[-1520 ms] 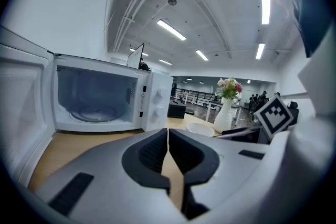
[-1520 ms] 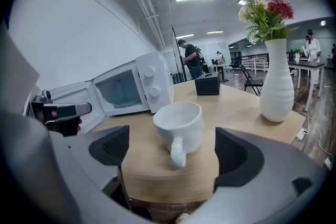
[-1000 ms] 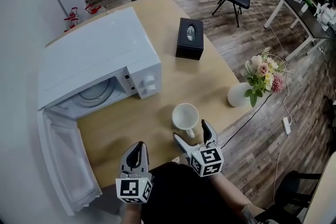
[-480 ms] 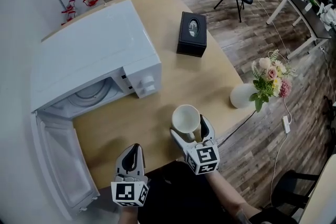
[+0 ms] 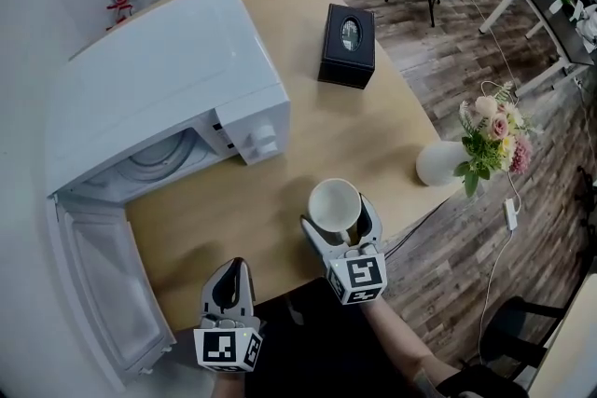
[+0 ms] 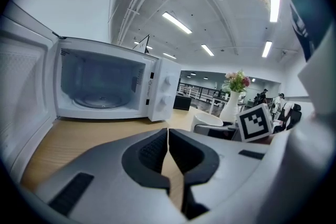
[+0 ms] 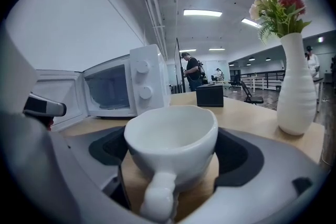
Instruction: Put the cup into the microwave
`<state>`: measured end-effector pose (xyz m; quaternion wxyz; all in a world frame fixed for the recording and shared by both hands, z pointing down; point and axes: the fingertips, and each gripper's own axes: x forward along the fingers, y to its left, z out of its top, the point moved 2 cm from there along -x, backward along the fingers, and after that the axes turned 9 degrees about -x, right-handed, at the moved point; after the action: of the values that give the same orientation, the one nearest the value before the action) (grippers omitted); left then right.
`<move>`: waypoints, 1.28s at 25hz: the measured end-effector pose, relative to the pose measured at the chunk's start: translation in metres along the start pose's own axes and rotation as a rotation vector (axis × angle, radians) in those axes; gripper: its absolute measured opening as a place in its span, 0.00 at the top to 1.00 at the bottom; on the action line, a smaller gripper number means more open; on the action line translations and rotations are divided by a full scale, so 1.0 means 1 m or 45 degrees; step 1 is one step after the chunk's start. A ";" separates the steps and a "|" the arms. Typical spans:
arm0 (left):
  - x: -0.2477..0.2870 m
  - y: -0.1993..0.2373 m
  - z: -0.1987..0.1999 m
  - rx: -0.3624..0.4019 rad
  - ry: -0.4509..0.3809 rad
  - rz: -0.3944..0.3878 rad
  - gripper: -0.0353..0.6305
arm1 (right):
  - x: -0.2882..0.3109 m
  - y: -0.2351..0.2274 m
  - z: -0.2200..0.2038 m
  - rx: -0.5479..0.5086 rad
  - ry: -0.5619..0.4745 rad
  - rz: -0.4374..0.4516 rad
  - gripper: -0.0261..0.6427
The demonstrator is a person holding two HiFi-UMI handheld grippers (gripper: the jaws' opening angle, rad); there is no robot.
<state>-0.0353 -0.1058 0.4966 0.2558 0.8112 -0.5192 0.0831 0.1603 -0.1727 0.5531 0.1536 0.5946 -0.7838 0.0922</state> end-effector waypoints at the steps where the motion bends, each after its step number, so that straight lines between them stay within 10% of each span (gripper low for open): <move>1: -0.001 0.001 0.000 0.000 -0.001 0.005 0.93 | 0.000 0.000 0.000 -0.001 -0.014 -0.005 0.29; 32: -0.008 0.000 -0.003 0.010 -0.009 0.022 0.93 | -0.004 0.001 0.019 -0.062 -0.098 -0.002 0.29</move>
<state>-0.0382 -0.0980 0.4960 0.2500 0.8081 -0.5267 0.0842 0.1574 -0.1754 0.5338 0.1376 0.5944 -0.7907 0.0500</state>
